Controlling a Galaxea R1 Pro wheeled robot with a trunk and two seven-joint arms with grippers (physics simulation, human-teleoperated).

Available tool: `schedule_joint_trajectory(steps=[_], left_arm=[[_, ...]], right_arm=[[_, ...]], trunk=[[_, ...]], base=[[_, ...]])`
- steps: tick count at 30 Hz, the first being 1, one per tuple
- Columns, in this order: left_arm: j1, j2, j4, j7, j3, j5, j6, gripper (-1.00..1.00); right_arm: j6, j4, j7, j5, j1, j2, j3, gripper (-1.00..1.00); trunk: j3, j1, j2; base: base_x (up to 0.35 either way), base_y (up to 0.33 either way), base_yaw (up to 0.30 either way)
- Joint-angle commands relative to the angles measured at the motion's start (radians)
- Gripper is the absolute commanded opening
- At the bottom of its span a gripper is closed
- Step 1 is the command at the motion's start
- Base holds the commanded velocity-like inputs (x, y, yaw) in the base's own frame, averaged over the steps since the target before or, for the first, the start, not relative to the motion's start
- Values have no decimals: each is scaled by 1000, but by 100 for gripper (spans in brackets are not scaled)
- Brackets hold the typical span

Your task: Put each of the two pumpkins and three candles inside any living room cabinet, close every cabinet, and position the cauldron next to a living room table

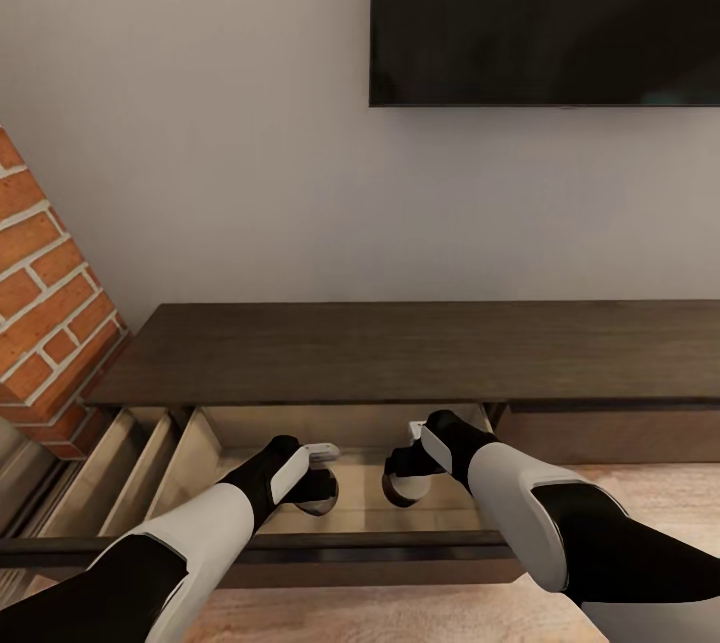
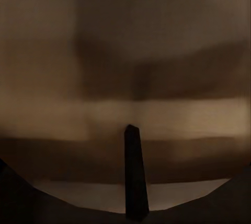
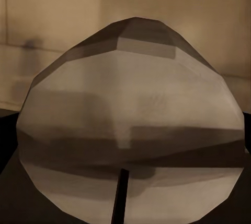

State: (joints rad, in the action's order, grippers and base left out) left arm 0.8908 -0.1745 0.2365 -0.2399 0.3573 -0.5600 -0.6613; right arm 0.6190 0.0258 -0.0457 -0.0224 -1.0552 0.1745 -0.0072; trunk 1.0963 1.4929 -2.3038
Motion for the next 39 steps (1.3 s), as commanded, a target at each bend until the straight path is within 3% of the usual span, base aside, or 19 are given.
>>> schedule_joint_trajectory(steps=[1, 7, 10, 13, 19, 39], left_arm=[[0, 0, 1, -9, 4, -11, -3, -100], [0, 0, 3, -9, 5, -11, -30, -100], [2, 0, 28, -10, 5, -10, -114, -100], [34, 1, 40, -10, 4, -9, -144, -100], [65, 1, 43, -11, 4, -8, -152, -100], [67, 0, 36, -21, 6, -5, -149, -100]], right_arm=[[5, 2, -2, -2, 0, 0, 0, -100], [5, 2, -2, -2, 0, 0, 0, -100], [5, 2, -2, -2, 0, 0, 0, -100], [5, 2, -2, -2, 0, 0, 0, -100], [5, 2, -2, -2, 0, 0, 0, -100], [19, -40, -2, -1, 0, 0, -4, -100]], trunk=[[1, 0, 0], [1, 0, 0], [1, 0, 0], [1, 0, 0], [1, 0, 0], [1, 0, 0]], base=[[0, 0, 0], [0, 0, 0], [0, 0, 0], [0, 0, 0], [0, 0, 0], [0, 0, 0]])
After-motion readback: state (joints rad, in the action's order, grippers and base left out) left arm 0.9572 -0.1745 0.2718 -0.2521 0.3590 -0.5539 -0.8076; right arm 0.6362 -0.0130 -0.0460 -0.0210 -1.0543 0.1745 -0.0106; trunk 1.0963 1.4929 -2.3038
